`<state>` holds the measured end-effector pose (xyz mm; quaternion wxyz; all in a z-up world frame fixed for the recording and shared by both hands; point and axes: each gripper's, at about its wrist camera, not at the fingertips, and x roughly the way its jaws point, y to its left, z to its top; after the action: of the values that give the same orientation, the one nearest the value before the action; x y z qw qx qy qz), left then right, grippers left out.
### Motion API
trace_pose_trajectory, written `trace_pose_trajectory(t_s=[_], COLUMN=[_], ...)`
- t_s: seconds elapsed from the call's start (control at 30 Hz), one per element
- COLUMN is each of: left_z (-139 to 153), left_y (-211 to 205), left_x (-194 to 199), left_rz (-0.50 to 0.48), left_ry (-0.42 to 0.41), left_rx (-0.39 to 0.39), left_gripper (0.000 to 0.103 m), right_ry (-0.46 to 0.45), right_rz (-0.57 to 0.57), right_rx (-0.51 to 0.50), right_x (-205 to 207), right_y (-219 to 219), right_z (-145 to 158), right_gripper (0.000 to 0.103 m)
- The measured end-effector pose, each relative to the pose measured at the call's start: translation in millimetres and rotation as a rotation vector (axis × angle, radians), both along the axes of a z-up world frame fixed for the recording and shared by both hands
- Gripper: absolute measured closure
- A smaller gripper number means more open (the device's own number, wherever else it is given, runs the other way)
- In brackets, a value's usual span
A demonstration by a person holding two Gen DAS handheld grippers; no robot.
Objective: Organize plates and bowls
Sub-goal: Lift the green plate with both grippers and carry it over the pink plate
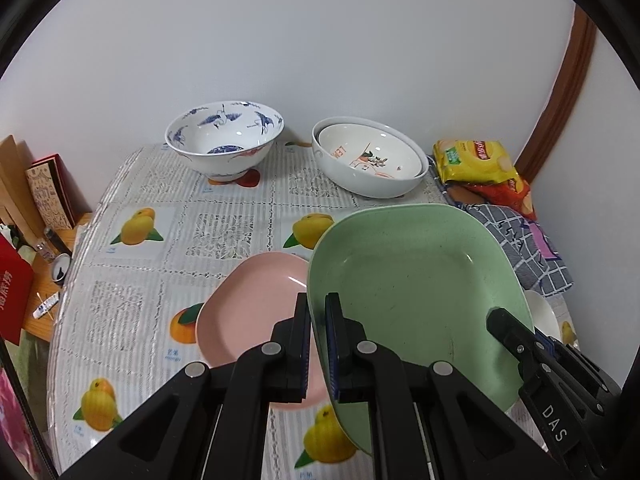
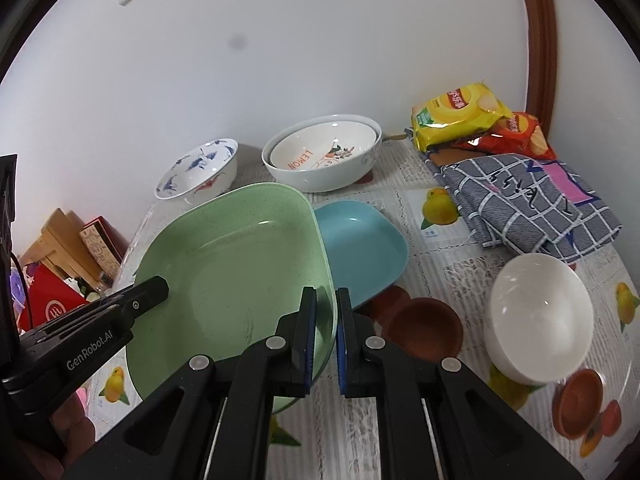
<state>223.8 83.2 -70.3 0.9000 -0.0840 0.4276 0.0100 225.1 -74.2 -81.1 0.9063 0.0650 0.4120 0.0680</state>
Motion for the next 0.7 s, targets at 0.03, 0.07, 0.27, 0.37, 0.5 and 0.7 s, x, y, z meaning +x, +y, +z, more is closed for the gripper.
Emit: trace_pose_trajectory(t_s=[0.03,0.07,0.27,0.37,0.5,0.7], left_z=[1.6,3.1,11.4,13.3,13.1,8.7], left_y=[-0.4,0.0,4.0,7.9,12.8,21.5], left_x=[-3.6,-6.7,-23.3,-28.4,-31.5,-30.6], left_rz=[0.001,0.003,0.014,0.022,0.033,0.051], left_ry=[-0.002,-0.004,-0.02,-0.023,-0.024,-0.02], left_rx=[-0.001,-0.002,-0.002,-0.004,-0.005,-0.012], left_gripper=[0.095,0.095,0.095,0.095,0.095,0.095], right_ry=[-0.003,-0.007,-0.025,-0.03,-0.029,-0.02], right_rz=[-0.001,0.0,0.006,0.01,0.02,0.032], right_rx=[-0.001,0.0,0.003,0.003,0.002,-0.003], right_x=[-3.3,-7.5,-24.7,-28.8,-29.5,-26.9], right_y=[0.4,0.8,5.9,8.6,13.3,23.9], right_z=[1.7,4.5,15.4,17.3,17.0,14.1], right_gripper=[0.094,0.094,0.094,0.094,0.094,0.094])
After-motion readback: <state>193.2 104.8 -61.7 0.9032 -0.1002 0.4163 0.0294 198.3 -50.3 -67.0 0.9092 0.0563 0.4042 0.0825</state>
